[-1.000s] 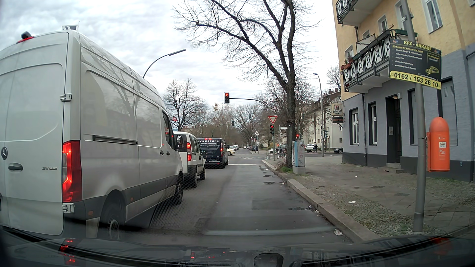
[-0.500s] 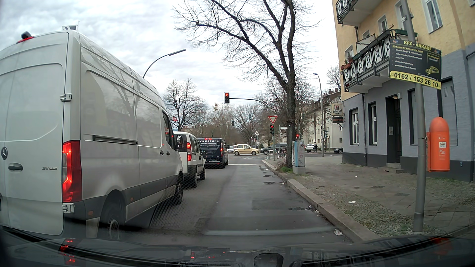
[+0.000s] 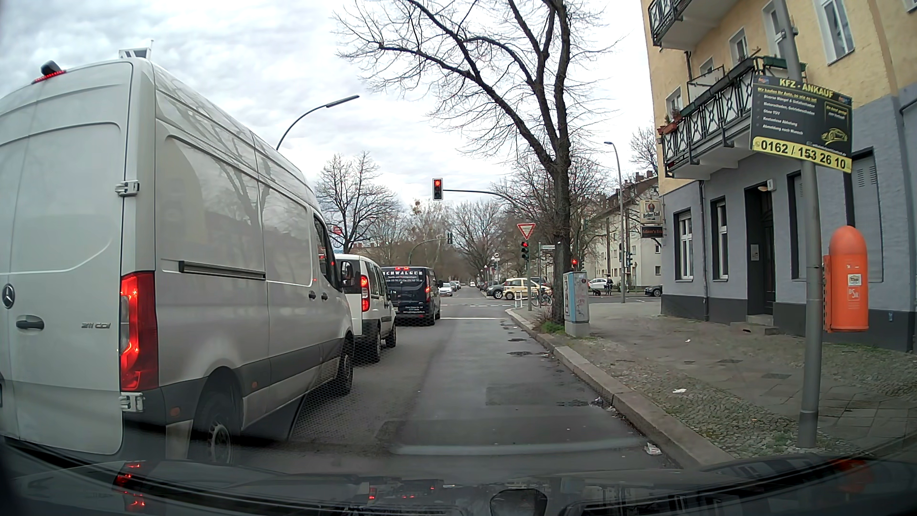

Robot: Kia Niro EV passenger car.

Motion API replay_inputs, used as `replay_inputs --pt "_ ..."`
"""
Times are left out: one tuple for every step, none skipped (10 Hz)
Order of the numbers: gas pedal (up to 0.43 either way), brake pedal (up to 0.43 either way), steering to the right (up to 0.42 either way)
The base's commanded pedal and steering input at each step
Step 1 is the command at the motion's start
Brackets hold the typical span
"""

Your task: Follow the waypoints while adhering to traffic rules and regulations

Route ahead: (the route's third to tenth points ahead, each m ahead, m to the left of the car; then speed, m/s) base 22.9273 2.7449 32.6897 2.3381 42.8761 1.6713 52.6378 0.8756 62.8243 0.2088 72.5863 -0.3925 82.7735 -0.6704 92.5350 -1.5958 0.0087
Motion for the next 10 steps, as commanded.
replay_inputs --pt "0.000 0.427 -0.030" --pt "0.000 0.427 -0.030" --pt "0.000 0.421 -0.029" --pt "0.000 0.421 -0.025" --pt "0.000 0.421 -0.023" --pt "0.000 0.421 -0.023" --pt "0.000 0.421 -0.023" --pt "0.000 0.421 -0.023" --pt "0.000 0.421 -0.023" --pt "0.000 0.421 -0.023"
